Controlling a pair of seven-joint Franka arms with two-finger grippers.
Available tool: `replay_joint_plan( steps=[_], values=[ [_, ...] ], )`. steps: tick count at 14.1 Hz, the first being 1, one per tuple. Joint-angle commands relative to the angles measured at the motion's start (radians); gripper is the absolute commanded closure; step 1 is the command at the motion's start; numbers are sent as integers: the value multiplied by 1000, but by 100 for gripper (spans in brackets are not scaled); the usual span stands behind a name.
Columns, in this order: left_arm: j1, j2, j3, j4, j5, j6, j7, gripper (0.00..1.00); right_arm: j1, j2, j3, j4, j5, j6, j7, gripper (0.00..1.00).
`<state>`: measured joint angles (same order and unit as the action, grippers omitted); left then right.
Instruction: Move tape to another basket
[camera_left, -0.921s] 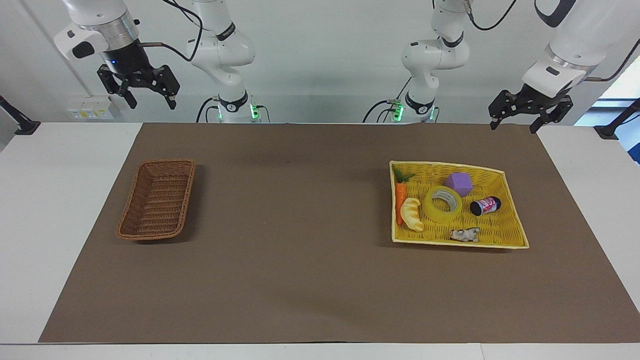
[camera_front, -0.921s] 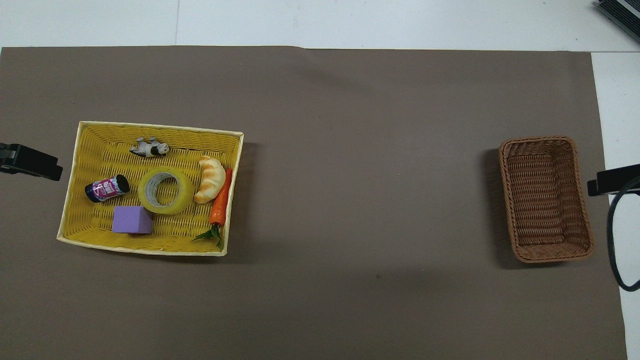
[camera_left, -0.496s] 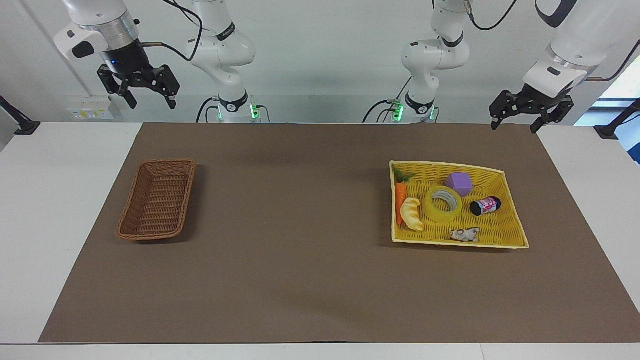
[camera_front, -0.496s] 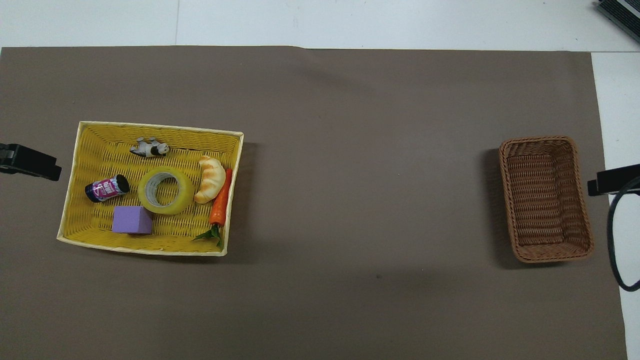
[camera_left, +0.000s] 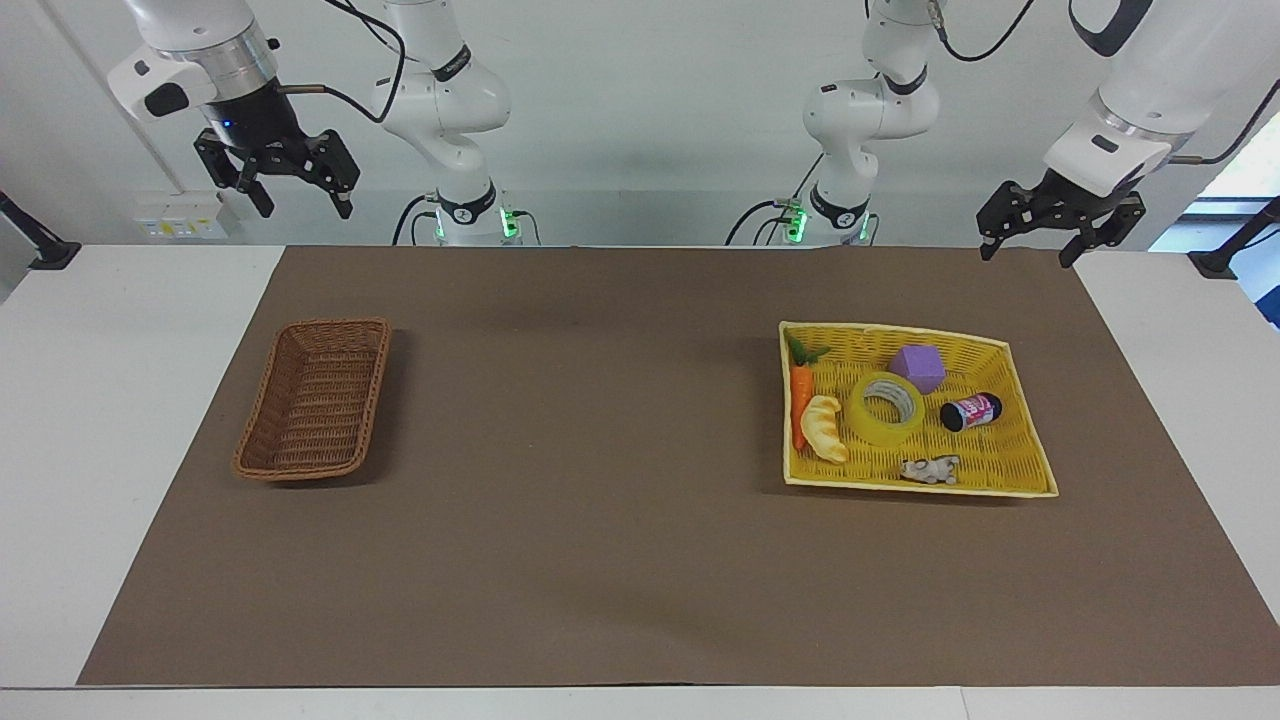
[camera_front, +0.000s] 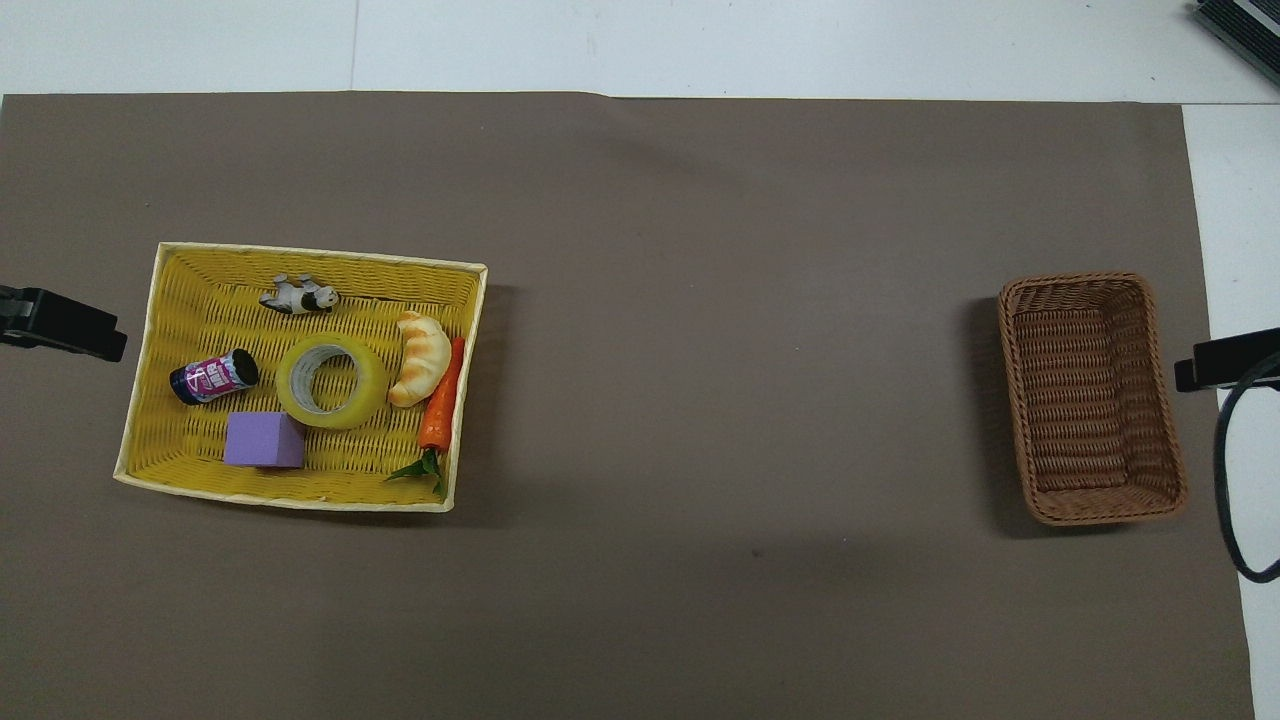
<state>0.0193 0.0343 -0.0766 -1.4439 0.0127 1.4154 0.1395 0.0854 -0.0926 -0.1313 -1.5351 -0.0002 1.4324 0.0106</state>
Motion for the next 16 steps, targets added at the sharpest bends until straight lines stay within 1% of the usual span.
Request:
replay_joint_plan(
  steps=[1, 5, 8, 16],
  values=[
    [11, -5, -8, 7, 7, 2, 2, 0, -6, 8, 2, 16, -1, -14, -29, 0],
    [19, -8, -8, -4, 7, 2, 0, 0, -6, 8, 1, 16, -1, -14, -29, 0],
    [19, -20, -6, -33, 6, 17, 0, 0, -6, 8, 1, 16, -1, -14, -29, 0],
    [22, -20, -5, -87, 6, 57, 3, 0, -6, 8, 1, 16, -1, -14, -29, 0]
  ],
)
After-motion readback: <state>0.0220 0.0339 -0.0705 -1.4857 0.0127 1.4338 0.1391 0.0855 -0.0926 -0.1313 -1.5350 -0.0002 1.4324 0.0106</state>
